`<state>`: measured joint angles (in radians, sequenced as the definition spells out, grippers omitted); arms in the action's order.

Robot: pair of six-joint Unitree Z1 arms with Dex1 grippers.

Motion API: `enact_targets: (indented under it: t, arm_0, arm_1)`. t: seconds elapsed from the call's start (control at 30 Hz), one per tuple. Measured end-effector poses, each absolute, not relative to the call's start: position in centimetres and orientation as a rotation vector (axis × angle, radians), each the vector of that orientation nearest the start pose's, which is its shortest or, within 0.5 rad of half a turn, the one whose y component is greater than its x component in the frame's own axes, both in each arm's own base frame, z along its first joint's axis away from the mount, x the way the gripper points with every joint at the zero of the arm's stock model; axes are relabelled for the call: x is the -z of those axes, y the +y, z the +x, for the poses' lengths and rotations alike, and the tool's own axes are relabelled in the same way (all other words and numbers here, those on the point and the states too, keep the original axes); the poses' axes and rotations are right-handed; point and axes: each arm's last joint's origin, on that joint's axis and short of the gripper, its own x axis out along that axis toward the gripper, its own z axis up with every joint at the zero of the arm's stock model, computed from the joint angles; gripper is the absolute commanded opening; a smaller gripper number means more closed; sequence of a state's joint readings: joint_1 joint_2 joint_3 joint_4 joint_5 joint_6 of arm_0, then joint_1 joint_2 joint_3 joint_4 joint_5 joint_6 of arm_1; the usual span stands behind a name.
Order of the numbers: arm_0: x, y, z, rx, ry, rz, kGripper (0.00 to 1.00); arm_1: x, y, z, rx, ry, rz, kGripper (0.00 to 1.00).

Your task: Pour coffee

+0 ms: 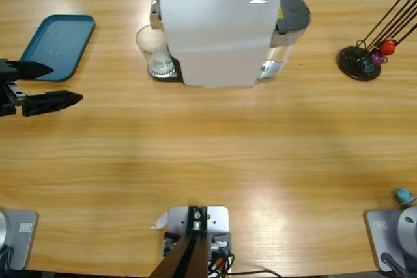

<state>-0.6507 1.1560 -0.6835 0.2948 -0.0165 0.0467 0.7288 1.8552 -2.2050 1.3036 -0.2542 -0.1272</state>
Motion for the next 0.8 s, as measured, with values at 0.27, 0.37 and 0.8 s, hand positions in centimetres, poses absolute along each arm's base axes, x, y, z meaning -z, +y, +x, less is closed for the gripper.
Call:
enact_targets:
  t: [0.27, 0.37, 0.8]
  arm_0:
    - [-29.3, -10.0, 13.1, 0.651, 0.725, 0.285, 0.908]
    - [-29.4, -10.2, 13.1, 0.67, 0.711, 0.272, 0.908]
    - [-27.0, -10.9, 12.3, 0.766, 0.611, 0.246, 0.885]
  arm_1:
    - [-45.2, 15.7, 16.8, -0.553, 0.713, -0.442, 1.0]
    - [-41.0, 13.6, 14.1, -0.598, 0.662, -0.364, 1.0]
    - [-29.3, 8.8, 8.7, -0.732, 0.585, -0.266, 1.0]
